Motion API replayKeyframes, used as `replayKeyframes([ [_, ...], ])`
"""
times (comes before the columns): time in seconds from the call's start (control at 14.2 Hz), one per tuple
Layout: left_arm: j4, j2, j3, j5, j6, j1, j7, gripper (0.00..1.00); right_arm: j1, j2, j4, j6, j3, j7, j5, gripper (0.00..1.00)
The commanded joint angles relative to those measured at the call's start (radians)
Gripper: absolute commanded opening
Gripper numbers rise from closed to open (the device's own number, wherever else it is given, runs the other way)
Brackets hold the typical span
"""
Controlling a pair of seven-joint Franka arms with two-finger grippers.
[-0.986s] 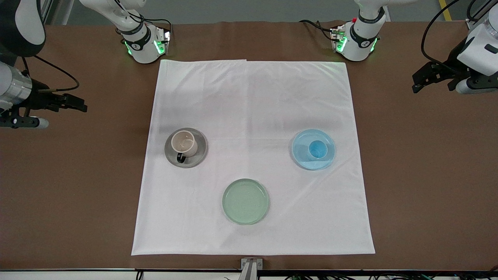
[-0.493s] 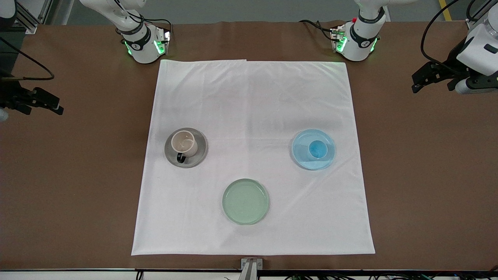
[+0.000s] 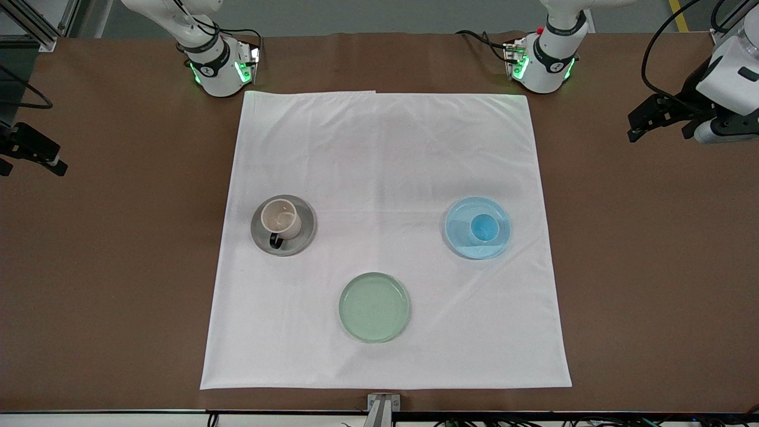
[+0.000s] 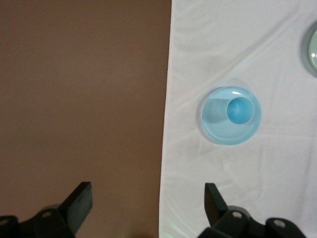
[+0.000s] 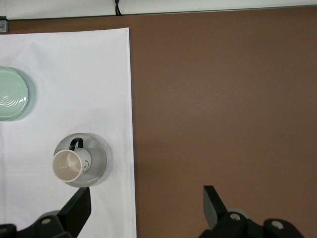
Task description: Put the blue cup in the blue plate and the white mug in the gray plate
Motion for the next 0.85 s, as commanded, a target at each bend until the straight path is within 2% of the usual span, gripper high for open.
replayKeyframes([
  [0.0,0.021,0.013,0.002,-0.002,-0.001,-0.003,0.019,1.00,-0.018,0.015,0.025,-0.014,0.014,-0.004,-0.004,1.00],
  [0.77,0.042,0.027,0.002,-0.002,-0.005,-0.003,0.016,1.00,-0.018,0.015,0.025,-0.014,0.014,-0.003,-0.006,1.00],
])
